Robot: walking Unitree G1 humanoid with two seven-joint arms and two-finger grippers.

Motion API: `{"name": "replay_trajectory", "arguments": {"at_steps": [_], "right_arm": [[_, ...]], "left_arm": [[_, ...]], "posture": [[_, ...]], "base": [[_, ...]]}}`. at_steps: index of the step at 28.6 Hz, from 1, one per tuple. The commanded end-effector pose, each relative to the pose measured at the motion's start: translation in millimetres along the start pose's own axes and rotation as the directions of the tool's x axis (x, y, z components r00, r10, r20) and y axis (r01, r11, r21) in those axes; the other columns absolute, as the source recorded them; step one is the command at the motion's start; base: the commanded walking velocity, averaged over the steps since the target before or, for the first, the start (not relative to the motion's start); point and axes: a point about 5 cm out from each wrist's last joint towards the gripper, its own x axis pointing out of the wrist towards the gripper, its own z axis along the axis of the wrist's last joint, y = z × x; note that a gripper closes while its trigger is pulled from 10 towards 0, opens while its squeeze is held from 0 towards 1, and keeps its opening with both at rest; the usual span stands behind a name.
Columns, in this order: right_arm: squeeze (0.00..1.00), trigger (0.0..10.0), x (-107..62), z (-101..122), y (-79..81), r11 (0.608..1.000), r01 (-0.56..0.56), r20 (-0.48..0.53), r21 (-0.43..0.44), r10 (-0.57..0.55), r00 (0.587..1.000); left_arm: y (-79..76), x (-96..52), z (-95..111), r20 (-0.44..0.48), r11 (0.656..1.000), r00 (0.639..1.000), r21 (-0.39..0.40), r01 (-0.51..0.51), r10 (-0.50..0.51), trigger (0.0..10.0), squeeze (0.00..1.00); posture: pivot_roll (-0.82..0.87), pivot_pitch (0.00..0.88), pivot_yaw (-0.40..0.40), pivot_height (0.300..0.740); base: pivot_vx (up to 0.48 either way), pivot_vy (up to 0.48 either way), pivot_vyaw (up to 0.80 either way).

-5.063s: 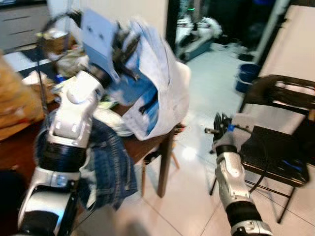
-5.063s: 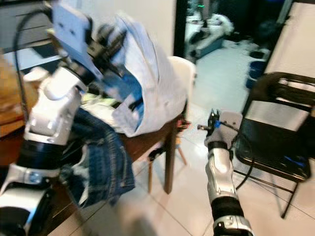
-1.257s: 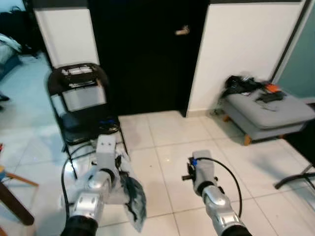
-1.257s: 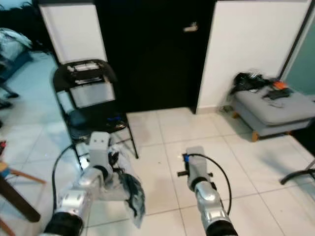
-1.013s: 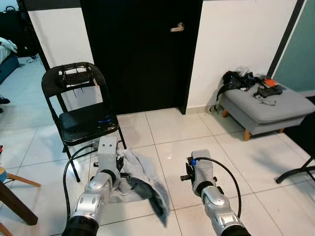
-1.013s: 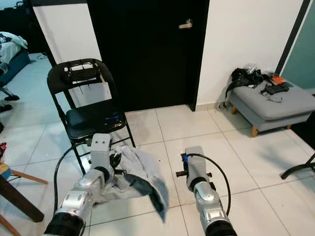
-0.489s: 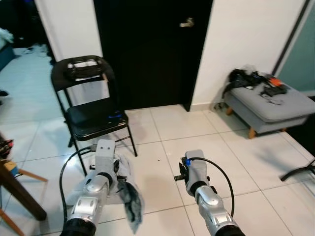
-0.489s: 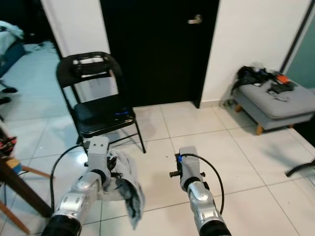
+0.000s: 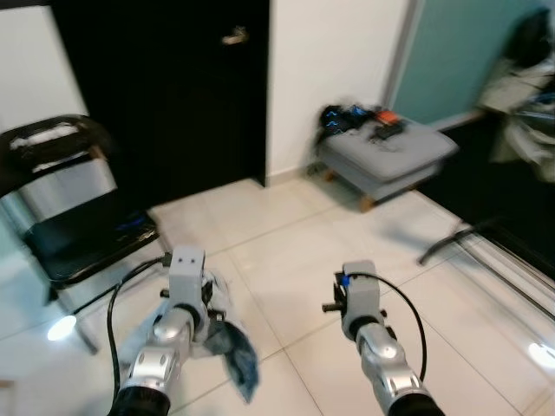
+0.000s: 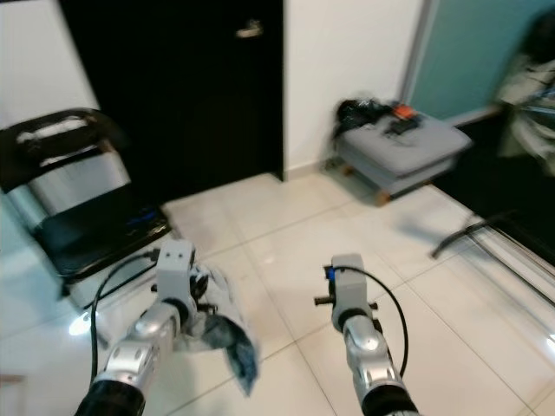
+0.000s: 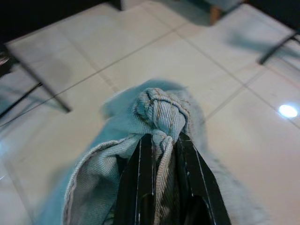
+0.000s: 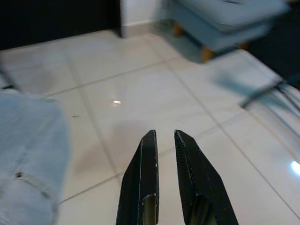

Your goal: Hang hanger

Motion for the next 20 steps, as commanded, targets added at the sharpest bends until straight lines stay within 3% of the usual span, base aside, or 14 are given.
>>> {"name": "replay_trajectory", "arguments": {"at_steps": [1,11,16,20], "right_arm": [[0.0,10.0,-1.8,-5.8,5.3,1.0,-0.009,-0.02,0.015,0.009,1.0],[0.0,10.0,-2.0,-6.3,5.7,1.0,-0.01,-0.02,0.019,0.01,1.0],[0.0,10.0,1.0,-0.2,7.6,0.999,-0.016,0.001,0.028,0.016,1.0],[0.0,10.0,1.4,0.8,8.1,0.999,-0.017,0.005,0.031,0.017,1.0]], "left_arm": [[7.3,-2.3,-2.7,0.011,0.999,0.999,-0.006,-0.038,0.038,10.0,0.0],[7.5,-2.9,6.0,0.063,0.999,0.997,-0.02,-0.05,0.052,10.0,0.0],[3.8,-1.7,10.5,0.073,1.0,0.997,-0.025,-0.013,0.015,10.0,0.0],[3.3,-0.9,11.8,0.073,0.999,0.997,-0.031,-0.008,0.01,10.0,0.0]], "posture": [[-0.01,0.0,0.014,0.74],[-0.01,0.0,0.013,0.74],[-0.01,0.0,0.017,0.74],[-0.01,0.0,0.02,0.74]], "base": [[0.0,0.0,-0.8],[0.0,0.0,-0.8],[0.0,0.0,0.0],[0.295,0.0,0.0]]}}
